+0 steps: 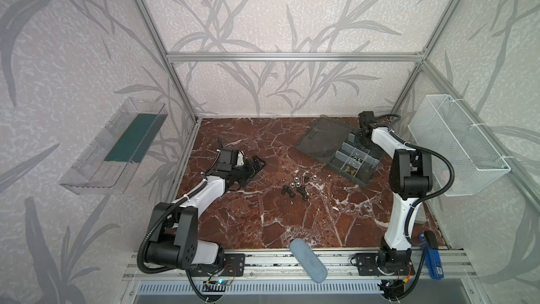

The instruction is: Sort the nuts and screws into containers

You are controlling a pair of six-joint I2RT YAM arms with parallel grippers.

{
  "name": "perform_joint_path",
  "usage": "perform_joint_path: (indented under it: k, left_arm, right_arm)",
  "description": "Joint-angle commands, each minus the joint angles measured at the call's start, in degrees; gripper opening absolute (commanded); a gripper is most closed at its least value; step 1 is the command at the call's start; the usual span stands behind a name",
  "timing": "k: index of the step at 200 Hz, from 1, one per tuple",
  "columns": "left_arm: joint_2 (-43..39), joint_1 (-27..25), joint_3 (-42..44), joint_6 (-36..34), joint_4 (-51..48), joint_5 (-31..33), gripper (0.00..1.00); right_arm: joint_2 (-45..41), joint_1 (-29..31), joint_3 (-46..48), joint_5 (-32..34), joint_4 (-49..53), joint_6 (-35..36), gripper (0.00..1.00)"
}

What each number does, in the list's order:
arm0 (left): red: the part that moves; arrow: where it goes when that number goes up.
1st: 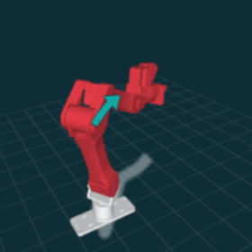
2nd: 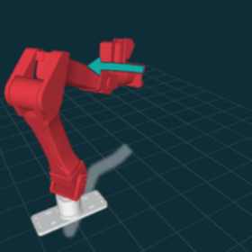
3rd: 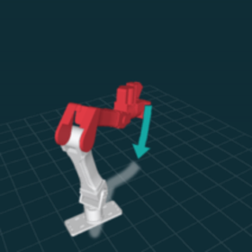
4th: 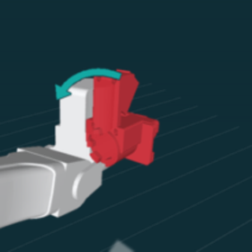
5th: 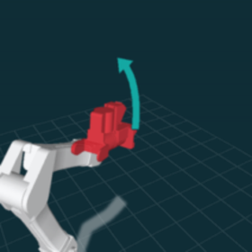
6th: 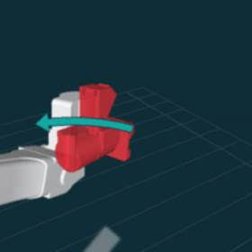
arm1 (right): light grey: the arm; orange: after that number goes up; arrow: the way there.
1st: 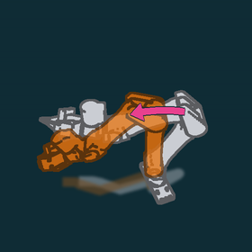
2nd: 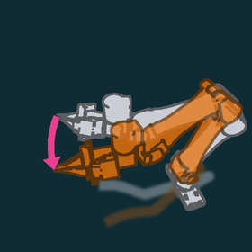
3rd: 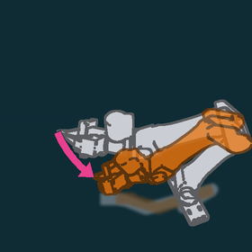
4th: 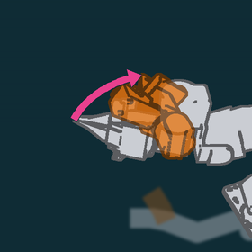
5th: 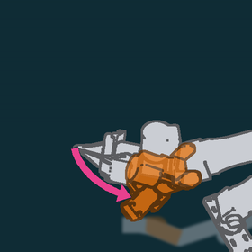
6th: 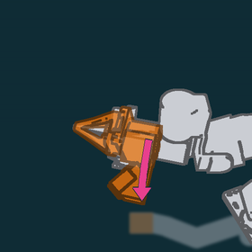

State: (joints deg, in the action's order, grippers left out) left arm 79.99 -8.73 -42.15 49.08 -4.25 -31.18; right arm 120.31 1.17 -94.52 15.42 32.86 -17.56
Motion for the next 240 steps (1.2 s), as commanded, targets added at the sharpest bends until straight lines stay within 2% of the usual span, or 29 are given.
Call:
perform_joint_path:
  k: [1, 32, 55, 101, 147, 168, 194, 240]
  left_arm:
    - [-0.51, 0.12, 0.33, -0.25, 0.21, -0.1, 0.99]
    - [-0.81, 0.12, 0.45, -0.2, 0.1, -0.09, 1.0]
    - [-0.88, 0.12, 0.49, -0.21, 0.12, -0.01, 0.99]
    - [-0.78, 0.12, 0.45, -0.12, 0.1, 0.15, 0.99]
    - [-0.18, 0.13, 0.31, -0.04, 0.14, 0.07, 0.99]
    - [-0.18, 0.11, 0.35, 0.05, 0.21, 0.18, 0.99]
    - [-0.27, 0.12, 0.36, 0.05, -0.05, 0.24, 0.99]
    - [-0.88, 0.12, 0.41, -0.25, -0.71, 0.29, 0.99]
  right_arm:
    - [0.05, -0.15, 0.04, 0.0, 1.04, 0.31, 0.43]
    - [-1.23, -0.2, 0.03, -0.79, 2.36, 1.18, 0.48]
    - [-4.41, -0.13, 1.17, -4.43, 2.35, 2.69, 0.49]
    - [-13.01, 0.81, 6.34, -19.83, 3.38, 5.45, 0.52]
    - [-18.43, 9.64, 10.94, -22.69, 7.02, 9.3, 0.54]
    - [-19.74, 15.02, 13.28, -23.68, 6.38, 9.48, 0.54]
    - [-19.0, 20.8, 14.4, -21.86, 6.34, 7.63, 0.54]
    - [-13.91, 23.52, 15.54, -24.95, 6.03, 7.14, 0.52]
